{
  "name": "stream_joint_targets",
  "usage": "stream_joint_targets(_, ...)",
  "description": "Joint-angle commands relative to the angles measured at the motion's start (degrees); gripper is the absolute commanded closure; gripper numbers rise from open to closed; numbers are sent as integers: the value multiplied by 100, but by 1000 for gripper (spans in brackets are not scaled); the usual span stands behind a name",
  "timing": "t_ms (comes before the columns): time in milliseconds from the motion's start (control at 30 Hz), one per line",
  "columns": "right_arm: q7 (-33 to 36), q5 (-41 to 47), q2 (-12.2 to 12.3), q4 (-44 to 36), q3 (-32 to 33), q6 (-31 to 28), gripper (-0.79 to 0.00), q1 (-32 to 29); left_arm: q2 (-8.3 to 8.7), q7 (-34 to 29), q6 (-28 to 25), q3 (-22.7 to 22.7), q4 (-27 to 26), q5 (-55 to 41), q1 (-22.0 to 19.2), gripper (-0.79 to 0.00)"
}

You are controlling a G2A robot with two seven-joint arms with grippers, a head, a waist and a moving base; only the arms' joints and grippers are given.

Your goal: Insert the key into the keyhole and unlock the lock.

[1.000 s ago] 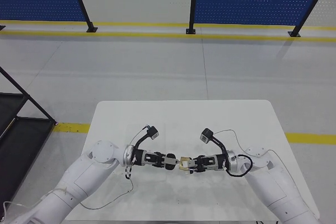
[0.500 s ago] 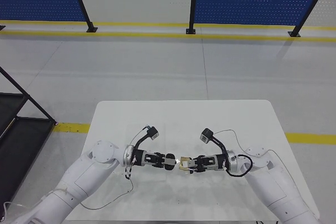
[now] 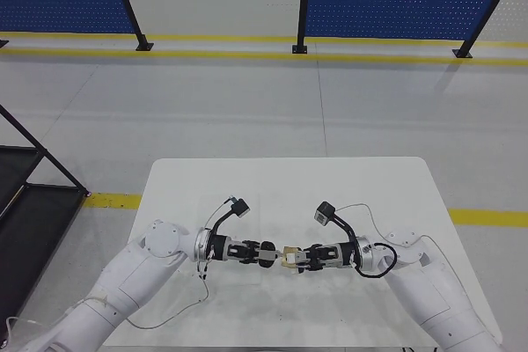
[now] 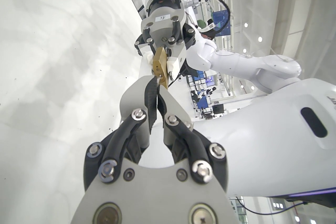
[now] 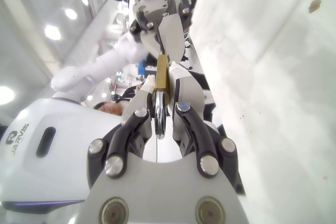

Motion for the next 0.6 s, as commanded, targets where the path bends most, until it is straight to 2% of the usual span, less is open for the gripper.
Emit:
stream_joint_targets(0, 0, 0, 0, 0, 0, 0, 0, 0, -3, 37, -116, -14, -3, 67, 2, 0)
stream_joint_targets(567, 0, 0, 0, 0, 0, 0, 0, 0, 10, 823, -1125, -192, -261, 1241, 214, 0)
